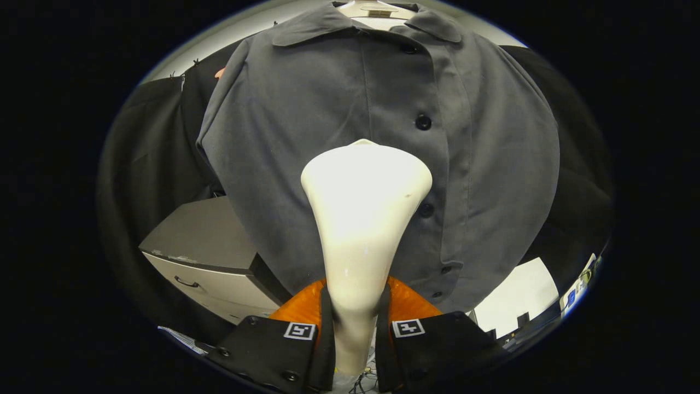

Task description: Iron the clothes twice with a garment steamer, once on the left side and once on the right side.

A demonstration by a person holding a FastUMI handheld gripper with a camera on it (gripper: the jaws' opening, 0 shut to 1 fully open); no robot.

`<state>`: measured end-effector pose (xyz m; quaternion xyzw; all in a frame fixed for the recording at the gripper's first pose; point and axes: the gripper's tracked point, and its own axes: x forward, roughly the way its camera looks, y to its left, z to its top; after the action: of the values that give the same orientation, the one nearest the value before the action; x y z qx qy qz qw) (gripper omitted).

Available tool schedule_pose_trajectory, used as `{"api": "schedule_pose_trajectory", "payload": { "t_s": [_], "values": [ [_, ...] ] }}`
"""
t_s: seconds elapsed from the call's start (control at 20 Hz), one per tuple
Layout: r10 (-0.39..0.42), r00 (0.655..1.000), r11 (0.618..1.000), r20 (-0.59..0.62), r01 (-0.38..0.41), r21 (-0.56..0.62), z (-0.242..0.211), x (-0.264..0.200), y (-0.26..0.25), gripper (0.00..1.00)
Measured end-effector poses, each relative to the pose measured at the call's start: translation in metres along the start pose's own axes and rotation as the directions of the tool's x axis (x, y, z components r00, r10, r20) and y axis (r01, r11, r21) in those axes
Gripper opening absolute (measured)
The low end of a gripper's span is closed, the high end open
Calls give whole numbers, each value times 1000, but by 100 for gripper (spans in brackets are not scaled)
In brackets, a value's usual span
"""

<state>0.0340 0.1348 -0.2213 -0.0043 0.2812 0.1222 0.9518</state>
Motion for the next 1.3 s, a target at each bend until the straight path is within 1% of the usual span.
{"api": "schedule_pose_trajectory", "payload": {
  "t_s": [0.5, 1.3],
  "values": [
    [-7, 995, 1000, -104, 9, 12, -50, 19, -12, 37],
    [-17, 972, 999, -236, 24, 27, -118, 47, -22, 37]
  ]
}}
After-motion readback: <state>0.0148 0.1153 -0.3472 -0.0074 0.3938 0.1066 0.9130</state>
